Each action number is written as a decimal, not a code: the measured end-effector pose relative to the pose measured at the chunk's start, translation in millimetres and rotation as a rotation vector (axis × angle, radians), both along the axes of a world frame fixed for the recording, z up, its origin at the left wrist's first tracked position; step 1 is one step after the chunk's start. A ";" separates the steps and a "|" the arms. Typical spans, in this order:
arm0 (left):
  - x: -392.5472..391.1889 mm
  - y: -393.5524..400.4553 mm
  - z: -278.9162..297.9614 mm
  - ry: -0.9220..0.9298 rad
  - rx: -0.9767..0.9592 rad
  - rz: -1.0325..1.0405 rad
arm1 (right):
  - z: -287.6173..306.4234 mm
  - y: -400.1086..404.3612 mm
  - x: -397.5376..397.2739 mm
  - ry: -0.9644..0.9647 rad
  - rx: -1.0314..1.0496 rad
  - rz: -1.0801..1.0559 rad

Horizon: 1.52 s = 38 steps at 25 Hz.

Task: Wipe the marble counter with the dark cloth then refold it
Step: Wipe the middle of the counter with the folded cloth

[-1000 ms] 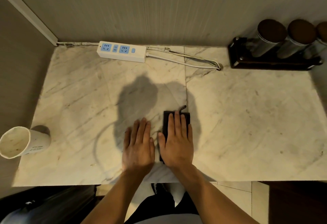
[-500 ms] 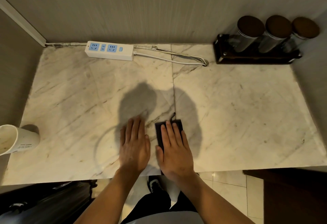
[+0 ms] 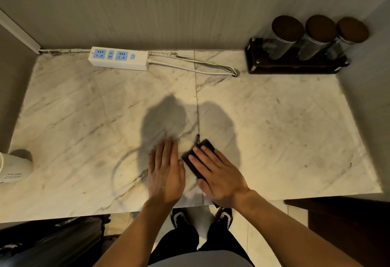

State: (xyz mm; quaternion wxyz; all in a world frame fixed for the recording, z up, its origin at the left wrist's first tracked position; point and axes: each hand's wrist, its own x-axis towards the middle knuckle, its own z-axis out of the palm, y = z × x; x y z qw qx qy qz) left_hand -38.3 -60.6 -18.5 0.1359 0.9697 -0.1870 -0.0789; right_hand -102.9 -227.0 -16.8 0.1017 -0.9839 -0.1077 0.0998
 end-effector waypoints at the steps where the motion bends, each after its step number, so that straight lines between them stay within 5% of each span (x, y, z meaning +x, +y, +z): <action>1: 0.1 -1.9 -0.6 0.007 0.003 -0.001 | -0.4 -4.1 3.5 0.003 -0.011 0.012; 27: 7.9 -28.3 -4.1 0.017 0.055 0.026 | -1.7 -63.8 134.0 -0.073 -0.026 -0.153; 38: 8.7 -26.9 -7.4 -0.029 -0.006 0.024 | -7.7 -74.0 175.6 -0.071 -0.017 -0.416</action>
